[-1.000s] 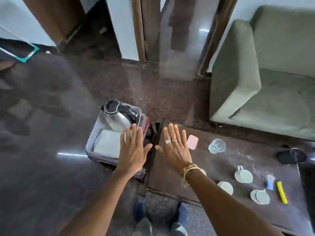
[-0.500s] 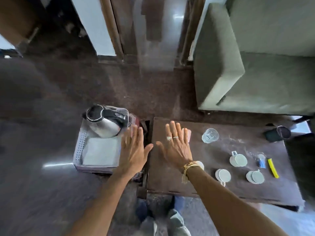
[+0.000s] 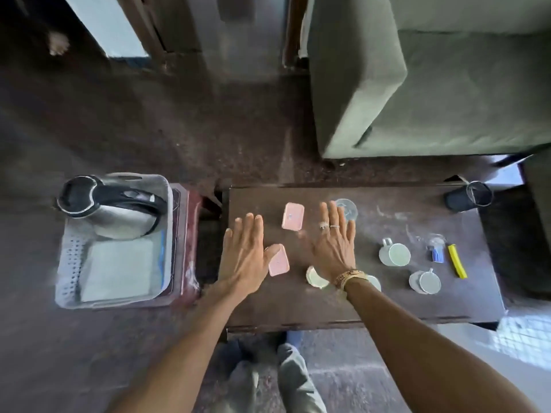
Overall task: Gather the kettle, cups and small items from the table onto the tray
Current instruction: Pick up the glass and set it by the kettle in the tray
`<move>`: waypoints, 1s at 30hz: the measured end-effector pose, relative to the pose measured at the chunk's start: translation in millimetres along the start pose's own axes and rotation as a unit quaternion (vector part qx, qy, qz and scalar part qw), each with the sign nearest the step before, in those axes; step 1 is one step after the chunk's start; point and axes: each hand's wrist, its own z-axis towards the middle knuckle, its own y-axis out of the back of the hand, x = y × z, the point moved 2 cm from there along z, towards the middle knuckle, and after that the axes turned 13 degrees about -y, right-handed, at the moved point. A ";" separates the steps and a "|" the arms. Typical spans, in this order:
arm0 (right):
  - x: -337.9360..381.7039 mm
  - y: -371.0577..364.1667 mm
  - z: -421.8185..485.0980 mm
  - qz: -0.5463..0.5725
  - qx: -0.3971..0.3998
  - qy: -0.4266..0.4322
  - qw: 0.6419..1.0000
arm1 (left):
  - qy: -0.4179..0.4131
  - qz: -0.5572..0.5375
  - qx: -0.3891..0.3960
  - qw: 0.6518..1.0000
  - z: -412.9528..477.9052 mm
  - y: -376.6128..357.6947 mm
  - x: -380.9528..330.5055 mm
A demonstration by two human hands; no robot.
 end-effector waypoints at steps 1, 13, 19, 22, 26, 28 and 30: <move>-7.7 1.3 9.5 0.006 0.000 -0.021 1.000 | -0.004 0.003 0.005 1.000 7.1 -1.6 -3.2; -69.3 -32.3 103.6 0.013 0.015 -0.141 0.990 | -0.037 0.020 0.034 0.999 84.9 -39.6 -28.5; -81.6 -59.7 135.9 -0.008 0.046 -0.152 0.987 | -0.047 0.013 0.051 0.998 103.1 -70.1 -31.5; -83.2 -69.5 148.9 -0.007 0.058 -0.156 0.986 | -0.053 0.022 0.055 0.997 116.9 -79.2 -37.0; -91.2 -80.2 160.2 -0.013 0.070 -0.154 0.985 | -0.069 0.012 0.039 0.997 141.3 -86.9 -48.1; -96.3 -85.0 164.6 -0.008 0.071 -0.147 0.987 | -0.074 0.008 0.030 0.997 153.4 -91.9 -52.0; -100.2 -90.4 167.6 0.000 0.078 -0.143 0.987 | -0.076 0.001 0.034 0.997 163.8 -98.6 -55.0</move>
